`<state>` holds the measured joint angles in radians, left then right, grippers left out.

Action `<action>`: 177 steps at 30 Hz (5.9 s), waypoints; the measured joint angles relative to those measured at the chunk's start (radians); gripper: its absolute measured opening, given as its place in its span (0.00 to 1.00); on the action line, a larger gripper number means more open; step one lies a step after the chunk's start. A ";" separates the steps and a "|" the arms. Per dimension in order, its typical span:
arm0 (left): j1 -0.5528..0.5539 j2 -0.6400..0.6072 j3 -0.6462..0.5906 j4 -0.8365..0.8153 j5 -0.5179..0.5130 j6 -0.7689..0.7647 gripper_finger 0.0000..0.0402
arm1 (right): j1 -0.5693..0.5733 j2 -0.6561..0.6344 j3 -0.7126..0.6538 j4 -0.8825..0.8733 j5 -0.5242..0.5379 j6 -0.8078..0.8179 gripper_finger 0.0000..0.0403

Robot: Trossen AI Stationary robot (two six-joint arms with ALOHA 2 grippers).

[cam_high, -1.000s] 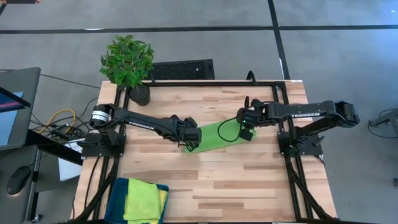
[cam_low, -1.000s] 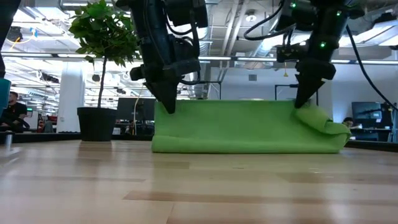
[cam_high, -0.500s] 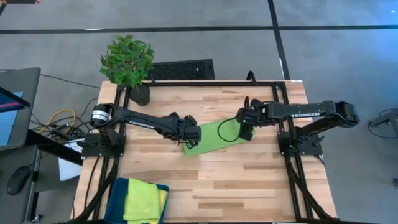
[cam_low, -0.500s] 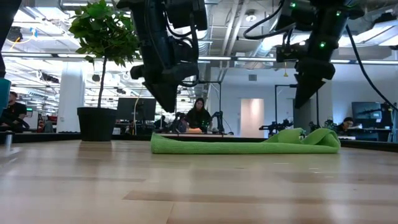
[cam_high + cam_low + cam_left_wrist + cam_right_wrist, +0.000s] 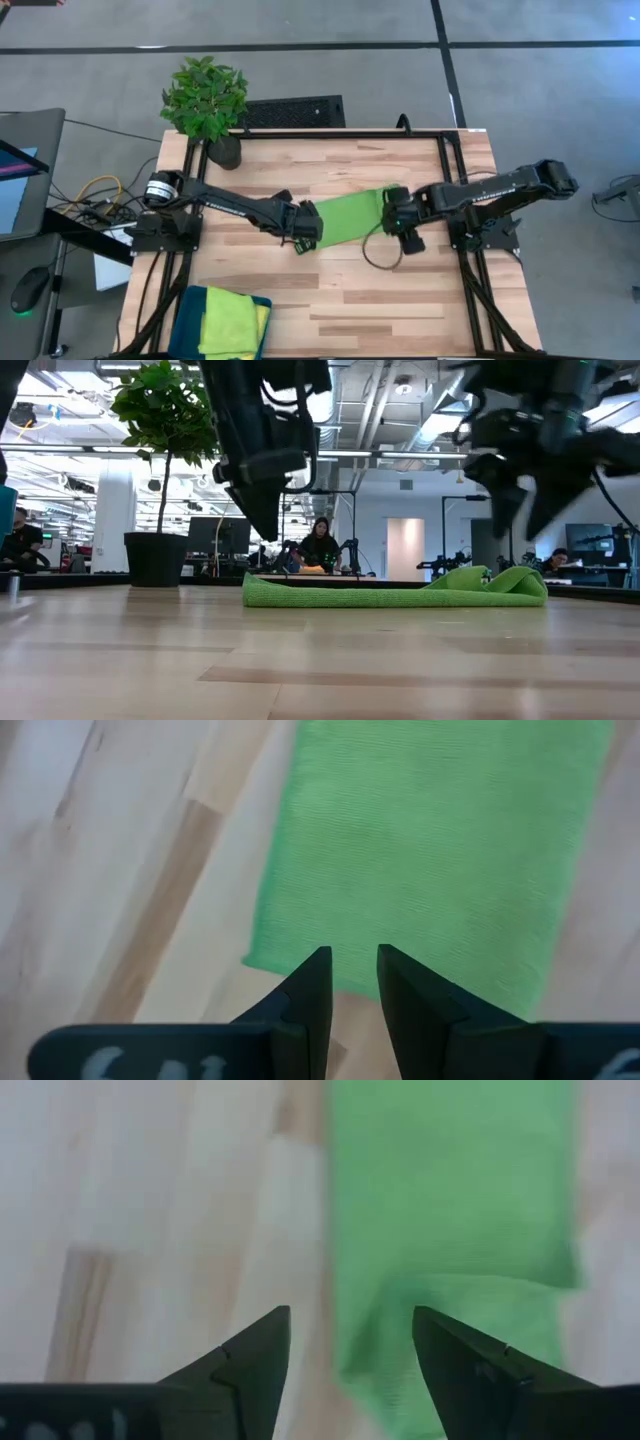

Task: Fold microfiber towels
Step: Fold the green microfiber towel

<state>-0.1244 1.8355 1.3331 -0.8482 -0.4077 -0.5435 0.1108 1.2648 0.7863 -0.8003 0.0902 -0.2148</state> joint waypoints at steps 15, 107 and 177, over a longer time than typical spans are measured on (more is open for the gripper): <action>-0.067 0.061 0.001 0.132 0.010 0.051 0.19 | 0.144 0.000 -0.124 0.188 0.023 0.062 0.51; -0.191 0.246 0.082 0.041 0.056 0.187 0.33 | 0.144 0.000 -0.124 0.237 0.023 0.057 0.48; 0.161 0.409 0.389 0.959 0.174 1.009 0.00 | 0.144 -0.395 -0.124 0.093 0.094 0.190 0.48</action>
<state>0.0368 2.2444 1.7218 0.1112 -0.2333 0.4660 0.2550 0.8701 0.6624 -0.7074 0.1841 -0.0246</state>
